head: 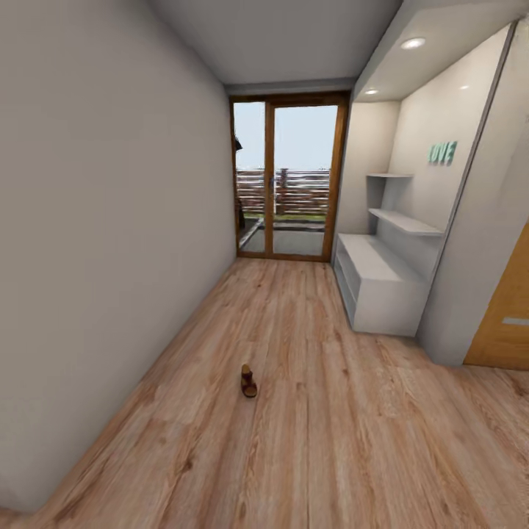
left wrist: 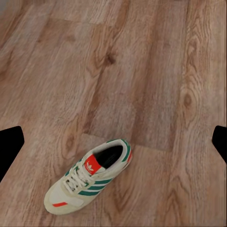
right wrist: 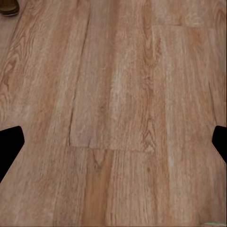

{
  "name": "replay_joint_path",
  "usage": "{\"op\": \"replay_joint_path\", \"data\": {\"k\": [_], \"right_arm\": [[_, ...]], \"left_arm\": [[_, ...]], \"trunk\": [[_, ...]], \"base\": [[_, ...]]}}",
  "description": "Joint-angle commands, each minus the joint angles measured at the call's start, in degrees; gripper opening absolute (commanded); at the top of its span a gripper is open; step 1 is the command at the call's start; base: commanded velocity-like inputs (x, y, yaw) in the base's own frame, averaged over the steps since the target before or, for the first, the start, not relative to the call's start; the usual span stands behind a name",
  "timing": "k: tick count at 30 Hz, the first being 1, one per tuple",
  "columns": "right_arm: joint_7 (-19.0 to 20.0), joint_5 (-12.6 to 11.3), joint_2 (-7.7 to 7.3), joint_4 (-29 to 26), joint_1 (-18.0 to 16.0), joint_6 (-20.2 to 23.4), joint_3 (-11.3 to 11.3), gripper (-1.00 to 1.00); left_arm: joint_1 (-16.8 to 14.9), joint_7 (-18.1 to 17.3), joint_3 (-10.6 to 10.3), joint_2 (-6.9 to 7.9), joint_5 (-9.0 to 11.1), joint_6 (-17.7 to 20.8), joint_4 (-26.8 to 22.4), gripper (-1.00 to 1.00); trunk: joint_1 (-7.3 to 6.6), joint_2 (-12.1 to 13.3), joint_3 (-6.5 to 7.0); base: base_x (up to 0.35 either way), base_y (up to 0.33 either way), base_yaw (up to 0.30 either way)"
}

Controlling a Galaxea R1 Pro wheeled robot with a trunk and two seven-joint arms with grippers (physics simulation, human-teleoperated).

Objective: Pick up the two gym shoes and the two sandals from the corridor floor and place them onto the hallstand (shoe rack) in the corridor, making sure they are on the rack and not on the floor. Arrange them so the two gym shoes are next to each other and the two sandals are next to each other.

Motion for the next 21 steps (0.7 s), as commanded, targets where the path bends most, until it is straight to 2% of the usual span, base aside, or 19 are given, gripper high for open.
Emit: {"op": "replay_joint_path", "data": {"k": [1, 13, 21], "right_arm": [[-0.02, -0.26, -0.01, 0.06, -0.05, -0.20, 0.06, 1.00], [-0.02, -0.27, 0.00, 0.00, -0.05, -0.20, 0.07, 1.00], [-0.02, -0.27, 0.00, 0.06, -0.05, -0.20, 0.12, 1.00]], "left_arm": [[-0.03, -0.07, 0.55, 0.00, 0.13, -0.20, 0.03, 1.00], [-0.03, -0.12, 1.01, 0.01, 0.05, -0.22, 0.03, 1.00], [-0.03, -0.12, 1.03, -0.07, 0.05, -0.22, 0.03, 1.00]], "trunk": [[0.01, -0.02, -0.06], [0.01, -0.02, -0.06], [0.01, -0.02, -0.06]], "base": [[0.236, -0.186, -0.072], [0.267, -0.117, -0.022], [0.067, -0.015, -0.001]]}}
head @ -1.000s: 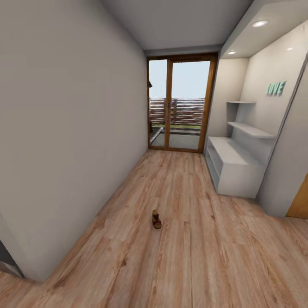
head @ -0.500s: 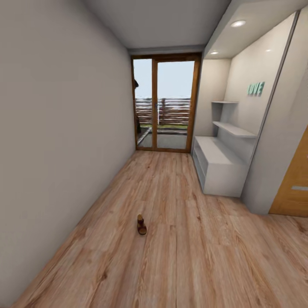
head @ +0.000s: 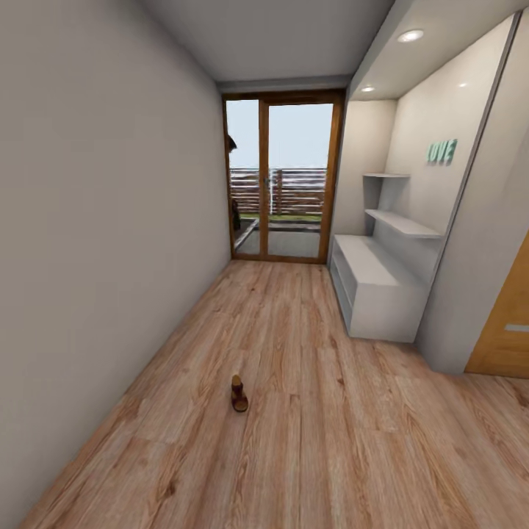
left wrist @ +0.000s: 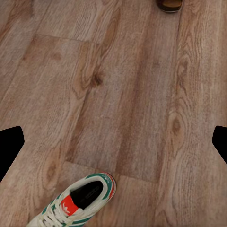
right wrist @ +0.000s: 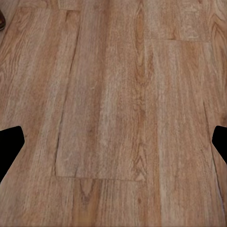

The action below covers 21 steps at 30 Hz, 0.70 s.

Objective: Pick up the two gym shoes and the two sandals from the corridor floor and place them onto the hallstand (shoe rack) in the corridor, making sure they are on the rack and not on the floor. Arrange them so the two gym shoes are next to each other and the two sandals are next to each other.

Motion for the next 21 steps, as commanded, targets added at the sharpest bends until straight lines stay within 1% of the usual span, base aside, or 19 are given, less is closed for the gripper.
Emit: {"op": "replay_joint_path", "data": {"k": [1, 8, 11, 16, 21], "right_arm": [[-0.02, -0.27, -0.01, 0.04, -0.03, -0.19, 0.02, 1.00], [-0.01, -0.27, -0.01, 0.06, -0.03, -0.19, 0.01, 1.00], [-0.01, -0.27, -0.01, 0.11, -0.03, -0.19, 0.01, 1.00], [-0.01, -0.27, -0.01, 0.12, -0.03, -0.19, 0.00, 1.00], [-0.04, -0.26, -0.01, 0.13, -0.03, -0.19, 0.01, 1.00]], "left_arm": [[-0.04, -0.03, 0.08, -0.01, 0.12, -0.18, 0.05, 1.00], [-0.04, -0.08, 0.08, -0.01, 0.16, -0.18, 0.05, 1.00], [-0.04, -0.08, 0.08, -0.01, 0.14, -0.18, 0.05, 1.00], [-0.04, -0.05, 0.08, -0.01, 0.13, -0.18, 0.05, 1.00], [-0.04, -0.04, 0.08, -0.01, 0.14, -0.18, 0.05, 1.00]], "trunk": [[0.00, -0.03, -0.06], [0.00, -0.03, -0.06], [0.00, -0.03, -0.06], [0.00, -0.03, -0.06], [0.00, -0.03, -0.06]], "base": [[0.013, -0.002, 0.000], [0.069, -0.001, -0.013], [0.105, 0.000, -0.140], [0.047, 0.000, -0.220], [0.009, 0.000, -0.083]]}}
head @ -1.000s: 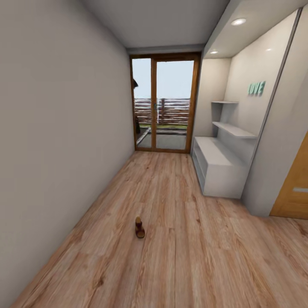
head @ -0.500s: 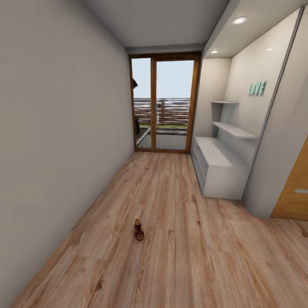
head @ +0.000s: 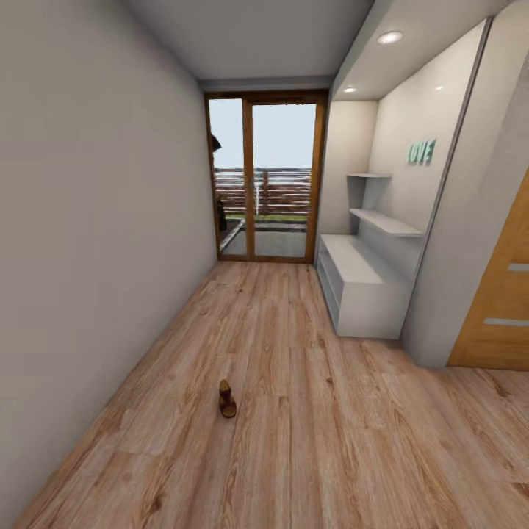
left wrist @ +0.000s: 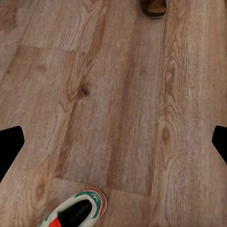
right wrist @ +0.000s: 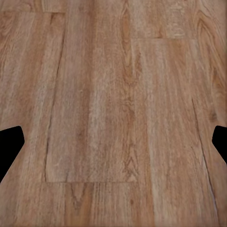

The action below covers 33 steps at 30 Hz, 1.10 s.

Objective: Pick up the two gym shoes and the two sandals from the corridor floor and place them onto the hallstand (shoe rack) in the corridor, making sure they are on the rack and not on the floor. Arrange them so the two gym shoes are next to each other and the two sandals are next to each other.

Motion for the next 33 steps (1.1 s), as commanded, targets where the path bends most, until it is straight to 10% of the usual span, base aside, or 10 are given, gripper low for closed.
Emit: {"op": "replay_joint_path", "data": {"k": [1, 33], "right_arm": [[-0.01, -0.27, 0.00, 0.03, -0.04, -0.19, 0.03, 1.00], [0.00, -0.28, 0.01, -0.04, -0.04, -0.19, 0.02, 1.00]], "left_arm": [[-0.03, -0.03, 0.08, -0.01, 0.12, -0.18, 0.04, 1.00], [-0.07, -0.12, 0.08, -0.01, 0.18, -0.18, 0.04, 1.00]], "trunk": [[0.00, -0.03, -0.06], [0.00, -0.03, -0.06]], "base": [[0.004, 0.000, -0.034], [0.266, -0.025, -0.041]]}}
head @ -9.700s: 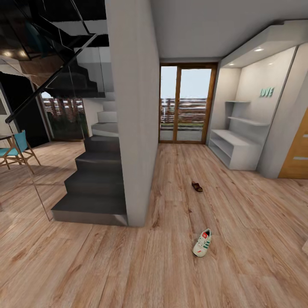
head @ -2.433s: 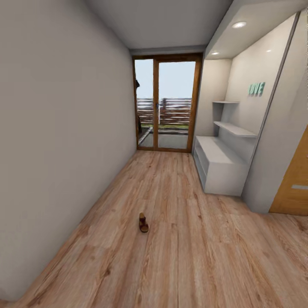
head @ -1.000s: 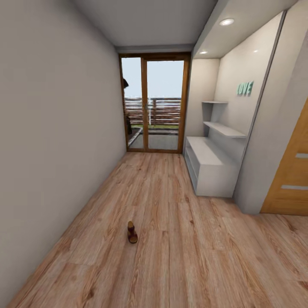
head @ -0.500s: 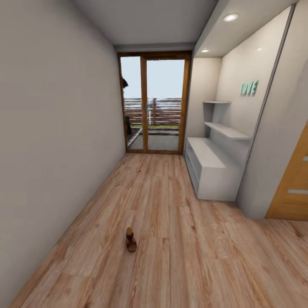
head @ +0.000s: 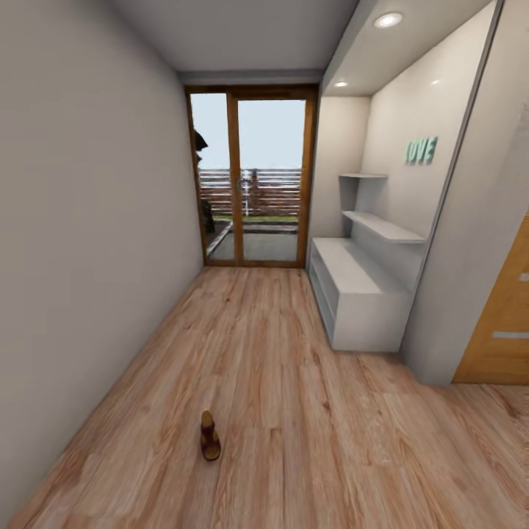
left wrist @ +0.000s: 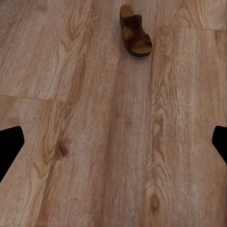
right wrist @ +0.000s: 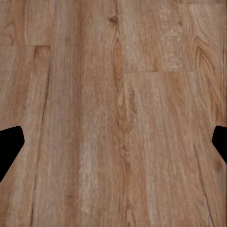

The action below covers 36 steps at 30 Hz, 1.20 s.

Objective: Pick up the two gym shoes and the two sandals from the corridor floor and place them onto the hallstand (shoe rack) in the corridor, making sure they are on the rack and not on the floor. Arrange them so the two gym shoes are next to each other and the two sandals are next to each other.

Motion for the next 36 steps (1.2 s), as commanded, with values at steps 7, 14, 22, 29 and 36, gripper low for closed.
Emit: {"op": "replay_joint_path", "data": {"k": [7, 14, 22, 29, 36], "right_arm": [[-0.01, -0.27, 0.00, 0.00, -0.05, -0.20, 0.05, 1.00], [-0.02, -0.27, -0.01, -0.03, -0.05, -0.21, 0.06, 1.00], [-0.01, -0.27, 0.06, -0.10, -0.05, -0.20, 0.13, 1.00], [-0.01, -0.27, 0.07, -0.08, -0.05, -0.20, 0.14, 1.00], [-0.01, -0.27, 0.07, -0.04, -0.05, -0.20, 0.14, 1.00]], "left_arm": [[-0.01, -0.03, 0.10, -0.01, 0.14, -0.18, 0.03, 1.00], [-0.04, -0.04, 0.10, 0.06, 0.15, -0.18, 0.03, 1.00], [0.00, -0.04, 0.10, 0.08, 0.15, -0.18, 0.03, 1.00], [0.00, -0.04, 0.10, 0.01, 0.09, -0.18, 0.03, 1.00], [0.01, -0.04, 0.10, 0.06, 0.08, -0.18, 0.03, 1.00]], "trunk": [[0.03, -0.02, -0.06], [0.03, -0.02, -0.06], [0.03, -0.02, -0.06], [0.03, -0.02, -0.06], [0.03, -0.02, -0.06]], "base": [[0.336, -0.051, -0.119], [0.338, -0.005, -0.012], [0.339, 0.000, -0.001], [0.339, -0.014, 0.000], [0.339, -0.073, 0.079]]}}
